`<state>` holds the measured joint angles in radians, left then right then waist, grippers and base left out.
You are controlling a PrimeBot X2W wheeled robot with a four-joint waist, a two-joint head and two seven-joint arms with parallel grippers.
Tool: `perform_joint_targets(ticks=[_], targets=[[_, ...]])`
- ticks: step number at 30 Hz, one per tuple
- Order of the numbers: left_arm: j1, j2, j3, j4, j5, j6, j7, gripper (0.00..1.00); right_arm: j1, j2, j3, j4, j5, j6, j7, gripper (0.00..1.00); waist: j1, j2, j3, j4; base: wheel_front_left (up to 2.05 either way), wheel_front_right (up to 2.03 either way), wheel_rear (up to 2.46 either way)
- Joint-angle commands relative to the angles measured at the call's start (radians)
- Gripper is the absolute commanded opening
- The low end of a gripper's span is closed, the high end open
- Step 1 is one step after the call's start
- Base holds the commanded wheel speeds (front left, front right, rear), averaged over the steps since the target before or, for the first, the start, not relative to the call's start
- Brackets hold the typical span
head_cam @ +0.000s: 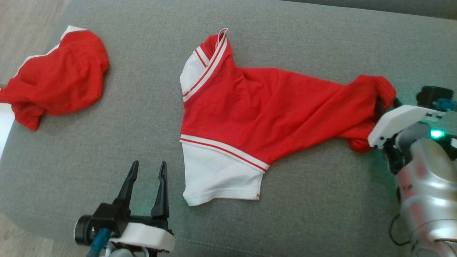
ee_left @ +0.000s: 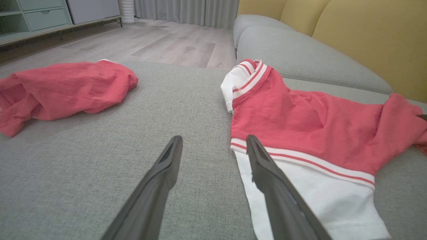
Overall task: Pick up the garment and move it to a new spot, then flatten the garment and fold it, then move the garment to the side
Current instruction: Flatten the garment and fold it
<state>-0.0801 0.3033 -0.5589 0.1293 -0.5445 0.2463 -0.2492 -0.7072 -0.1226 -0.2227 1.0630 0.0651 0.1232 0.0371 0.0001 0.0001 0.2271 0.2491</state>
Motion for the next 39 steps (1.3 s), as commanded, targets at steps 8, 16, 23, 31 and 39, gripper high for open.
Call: perform_joint_targets(ticks=[8, 16, 23, 31, 39], targets=[[-0.024, 0.013, 0.025, -0.019, 0.01, 0.009, -0.008, 1.0, -0.063, 0.028, 0.068, -0.015, 0.007, 0.008, -0.072, 0.0, -0.0001, -0.0001, -0.032, -0.036, 0.0, 0.0, 0.0], [0.014, 0.014, 0.023, -0.01, -0.006, 0.012, -0.007, 1.0, 0.008, 0.046, 0.106, -0.162, 0.072, 0.008, -0.141, 0.0, -0.0001, -0.0001, -0.113, -0.098, 0.0, 0.0, 0.0], [0.046, 0.017, 0.025, -0.011, -0.017, 0.015, -0.008, 1.0, 0.248, 0.063, 0.092, -0.39, 0.089, 0.008, -0.081, 0.0, -0.0001, -0.0001, -0.172, -0.15, 0.0, 0.0, 0.0], [0.067, 0.027, 0.025, -0.022, -0.023, 0.017, -0.008, 1.0, 0.653, 0.072, 0.118, -0.781, 0.172, 0.008, 0.052, 0.0, -0.0001, -0.0001, -0.198, -0.183, 0.0, 0.0, 0.0], [0.067, 0.037, 0.029, -0.026, -0.027, 0.02, -0.008, 1.0, 0.876, 0.072, 0.179, -0.925, 0.216, 0.008, 0.119, 1.0, -0.0001, -0.0001, -0.194, -0.201, 0.0, 0.0, 0.0]])
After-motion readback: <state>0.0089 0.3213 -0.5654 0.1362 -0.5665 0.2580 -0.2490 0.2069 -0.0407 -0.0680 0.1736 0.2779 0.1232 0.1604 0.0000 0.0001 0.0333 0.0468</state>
